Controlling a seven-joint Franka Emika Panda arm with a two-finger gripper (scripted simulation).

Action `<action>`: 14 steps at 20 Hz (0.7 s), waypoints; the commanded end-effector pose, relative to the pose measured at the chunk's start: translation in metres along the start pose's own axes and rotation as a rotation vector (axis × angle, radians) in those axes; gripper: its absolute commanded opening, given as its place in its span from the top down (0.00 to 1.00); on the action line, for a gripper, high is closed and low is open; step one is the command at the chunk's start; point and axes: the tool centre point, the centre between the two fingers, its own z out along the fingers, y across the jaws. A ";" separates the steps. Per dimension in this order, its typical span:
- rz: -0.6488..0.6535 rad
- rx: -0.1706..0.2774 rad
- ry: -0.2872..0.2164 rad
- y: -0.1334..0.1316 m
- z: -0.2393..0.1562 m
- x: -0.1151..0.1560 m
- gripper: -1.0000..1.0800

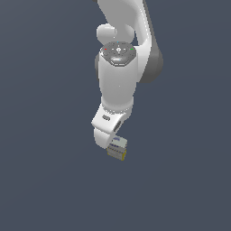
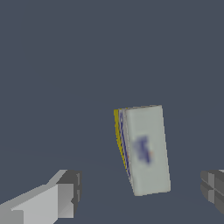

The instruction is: Pick up the object and move it to a goal position.

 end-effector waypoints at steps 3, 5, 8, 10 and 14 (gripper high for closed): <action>-0.070 0.002 0.004 0.007 0.010 0.004 0.04; -0.091 0.003 0.005 0.009 0.013 0.006 0.04; -0.113 0.004 0.006 0.011 0.017 0.007 0.04; -0.121 0.004 0.007 0.012 0.018 0.008 0.04; -0.119 0.005 0.007 0.011 0.018 0.007 0.04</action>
